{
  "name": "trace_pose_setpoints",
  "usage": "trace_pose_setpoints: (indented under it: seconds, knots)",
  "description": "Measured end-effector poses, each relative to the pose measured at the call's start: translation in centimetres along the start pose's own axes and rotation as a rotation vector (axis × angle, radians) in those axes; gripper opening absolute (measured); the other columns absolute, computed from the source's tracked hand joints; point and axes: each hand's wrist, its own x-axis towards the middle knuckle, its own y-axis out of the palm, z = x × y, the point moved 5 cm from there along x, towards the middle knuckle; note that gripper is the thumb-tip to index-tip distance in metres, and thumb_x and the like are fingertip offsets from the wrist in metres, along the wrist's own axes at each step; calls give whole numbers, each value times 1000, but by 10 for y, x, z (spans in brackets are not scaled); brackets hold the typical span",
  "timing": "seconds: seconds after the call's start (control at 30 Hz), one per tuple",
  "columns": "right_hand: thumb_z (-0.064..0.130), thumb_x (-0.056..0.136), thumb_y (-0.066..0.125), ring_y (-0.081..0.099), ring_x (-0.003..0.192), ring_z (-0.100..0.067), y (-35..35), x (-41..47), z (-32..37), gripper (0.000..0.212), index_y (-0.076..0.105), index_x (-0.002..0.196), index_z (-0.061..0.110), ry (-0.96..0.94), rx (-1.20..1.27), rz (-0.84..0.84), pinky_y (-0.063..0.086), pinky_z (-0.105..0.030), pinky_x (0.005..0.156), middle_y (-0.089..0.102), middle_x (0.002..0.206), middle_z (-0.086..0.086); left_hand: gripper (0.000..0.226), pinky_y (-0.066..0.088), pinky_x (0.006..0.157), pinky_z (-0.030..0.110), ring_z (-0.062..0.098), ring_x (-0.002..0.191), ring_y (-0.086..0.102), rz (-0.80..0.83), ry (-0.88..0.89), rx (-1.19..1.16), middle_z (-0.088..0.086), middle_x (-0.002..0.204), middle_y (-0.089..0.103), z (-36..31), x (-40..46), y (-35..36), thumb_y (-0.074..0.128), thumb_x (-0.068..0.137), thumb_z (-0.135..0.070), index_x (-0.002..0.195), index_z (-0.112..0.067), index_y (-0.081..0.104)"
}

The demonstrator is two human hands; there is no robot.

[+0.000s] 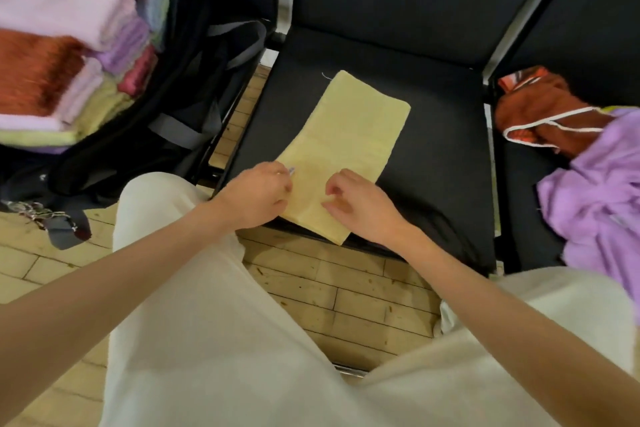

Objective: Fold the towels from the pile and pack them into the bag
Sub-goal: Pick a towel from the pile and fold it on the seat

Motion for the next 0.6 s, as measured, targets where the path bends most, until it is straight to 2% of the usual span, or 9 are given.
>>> trace_pose_setpoints:
  seconds: [0.03,0.1,0.17,0.27,0.37,0.43,0.5,0.53,0.6]
  knots:
    - [36,86,64,55,103,-15,5,-15,2,30,57,109,18,-54,-57,52,47,-29,88,58,112,4,33,41,102,36,20,123,45,24,-14,11,2,138,45,-3,-1,4,52,94,-22,125,-13,55]
    - [41,82,69,42,131,-17,18,-37,-3,53,54,128,19,-137,-145,114,27,-31,112,50,139,0,36,42,99,33,20,119,48,47,-57,9,3,133,47,-7,-2,11,55,92,-21,127,-14,52]
    - [33,86,68,23,144,-18,28,-48,-11,64,41,143,21,-166,-224,131,9,-33,119,31,154,0,40,41,97,32,21,119,47,37,-87,-21,3,130,48,-10,-6,14,60,89,-22,127,-15,51]
    - [11,87,65,25,143,-25,29,-58,-15,62,41,143,18,-183,-244,107,10,-37,118,30,153,-5,43,40,96,30,21,118,48,20,-61,4,3,128,49,-17,-12,19,64,86,-25,126,-15,50]
    - [2,77,73,47,129,-31,22,-63,-11,53,59,127,11,-234,-231,-47,33,-47,110,52,138,-11,51,40,95,31,20,118,46,22,-37,50,2,127,48,-22,-15,23,68,82,-33,126,-17,48]
    - [9,92,58,49,128,-26,15,-65,-11,41,53,133,13,-93,-103,-57,39,-38,109,53,138,-9,60,41,93,32,20,115,46,21,-44,73,0,123,48,-26,-14,24,71,77,-44,126,-18,47]
    - [19,101,41,60,96,-23,9,-67,-13,28,48,127,11,17,25,-35,49,-36,84,63,112,-11,70,43,89,33,20,110,47,0,-52,110,0,120,48,-28,-11,25,72,72,-55,126,-18,46]
    - [20,102,38,58,75,-22,4,-68,-13,21,47,118,9,18,62,-60,47,-37,67,63,92,-11,70,45,88,34,21,107,48,-31,-53,146,1,119,49,-30,-10,26,71,73,-56,126,-17,46]
    - [21,102,36,48,55,-22,-6,-73,-16,14,43,105,9,65,155,-106,37,-38,53,54,68,-9,50,45,83,36,24,99,53,-136,-23,186,3,107,54,-36,-8,24,69,78,-45,115,-15,54]
